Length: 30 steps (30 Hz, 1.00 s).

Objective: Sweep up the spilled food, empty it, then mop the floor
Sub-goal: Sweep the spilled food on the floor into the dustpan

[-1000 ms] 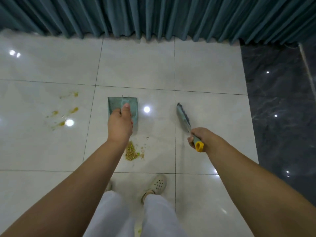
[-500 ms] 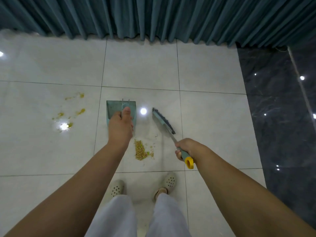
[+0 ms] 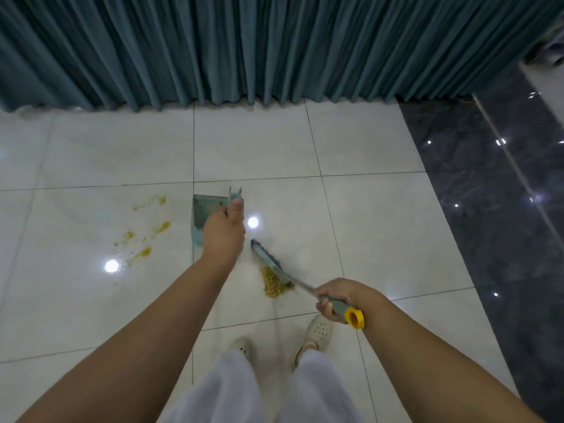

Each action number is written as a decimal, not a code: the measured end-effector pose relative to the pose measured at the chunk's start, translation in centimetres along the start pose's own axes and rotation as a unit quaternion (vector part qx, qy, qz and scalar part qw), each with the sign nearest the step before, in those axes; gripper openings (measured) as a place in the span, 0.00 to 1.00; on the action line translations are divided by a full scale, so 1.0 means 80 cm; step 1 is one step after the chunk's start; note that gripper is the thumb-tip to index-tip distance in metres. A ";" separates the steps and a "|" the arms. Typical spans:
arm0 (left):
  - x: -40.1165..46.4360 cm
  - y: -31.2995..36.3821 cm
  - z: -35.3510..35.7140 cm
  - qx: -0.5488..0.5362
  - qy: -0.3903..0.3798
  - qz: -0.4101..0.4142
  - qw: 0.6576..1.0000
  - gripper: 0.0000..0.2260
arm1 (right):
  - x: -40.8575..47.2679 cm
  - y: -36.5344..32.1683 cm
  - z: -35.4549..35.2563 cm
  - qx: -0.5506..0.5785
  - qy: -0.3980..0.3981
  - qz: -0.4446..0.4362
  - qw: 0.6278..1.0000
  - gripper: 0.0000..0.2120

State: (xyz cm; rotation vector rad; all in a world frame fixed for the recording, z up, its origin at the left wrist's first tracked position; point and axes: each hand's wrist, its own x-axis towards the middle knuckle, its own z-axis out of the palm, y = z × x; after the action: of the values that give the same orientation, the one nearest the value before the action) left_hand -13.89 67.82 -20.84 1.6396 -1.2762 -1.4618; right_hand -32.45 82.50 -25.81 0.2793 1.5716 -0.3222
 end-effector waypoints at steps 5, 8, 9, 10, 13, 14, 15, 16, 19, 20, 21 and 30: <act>0.002 -0.004 -0.011 -0.002 -0.003 -0.003 1.000 0.20 | -0.023 0.003 -0.004 -0.009 0.013 -0.016 1.000 0.09; 0.005 -0.008 -0.016 -0.005 0.008 -0.001 1.000 0.20 | -0.026 -0.007 -0.003 -0.032 0.026 -0.036 0.999 0.08; 0.006 -0.009 -0.018 -0.003 0.014 -0.002 1.000 0.20 | -0.025 -0.013 -0.003 -0.040 0.030 -0.047 0.998 0.08; 0.007 -0.011 -0.020 -0.001 0.022 -0.002 1.000 0.20 | -0.023 -0.021 -0.003 -0.049 0.035 -0.059 0.996 0.08; 0.011 -0.018 -0.027 0.010 0.039 -0.001 0.999 0.20 | -0.010 -0.048 -0.001 -0.073 0.048 -0.082 0.993 0.09; 0.012 -0.019 -0.029 0.008 0.045 -0.005 0.999 0.19 | -0.004 -0.057 0.000 -0.081 0.049 -0.085 0.992 0.09; 0.013 -0.020 -0.031 0.002 0.052 -0.012 0.999 0.19 | 0.002 -0.068 0.002 -0.090 0.051 -0.091 0.990 0.09; 0.013 -0.021 -0.032 -0.008 0.058 -0.021 0.998 0.19 | 0.008 -0.078 0.004 -0.102 0.054 -0.098 0.989 0.09; 0.014 -0.025 -0.035 -0.025 0.066 -0.031 0.997 0.19 | 0.025 -0.106 0.014 -0.138 0.054 -0.114 0.982 0.10; 0.014 -0.027 -0.036 -0.020 0.069 -0.031 0.997 0.19 | 0.030 -0.112 0.017 -0.146 0.054 -0.117 0.981 0.11; 0.013 -0.030 -0.036 -0.015 0.074 -0.030 0.997 0.19 | 0.035 -0.117 0.020 -0.155 0.053 -0.116 0.980 0.11; 0.010 -0.043 -0.032 -0.001 0.129 -0.054 0.990 0.19 | 0.047 -0.120 0.033 -0.331 0.041 -0.082 0.939 0.09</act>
State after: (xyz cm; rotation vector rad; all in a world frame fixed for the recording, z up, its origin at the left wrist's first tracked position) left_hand -10.54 67.93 -23.64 1.8533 -1.0547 -1.2609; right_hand -33.69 72.54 -29.32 -0.3671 1.6954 0.1044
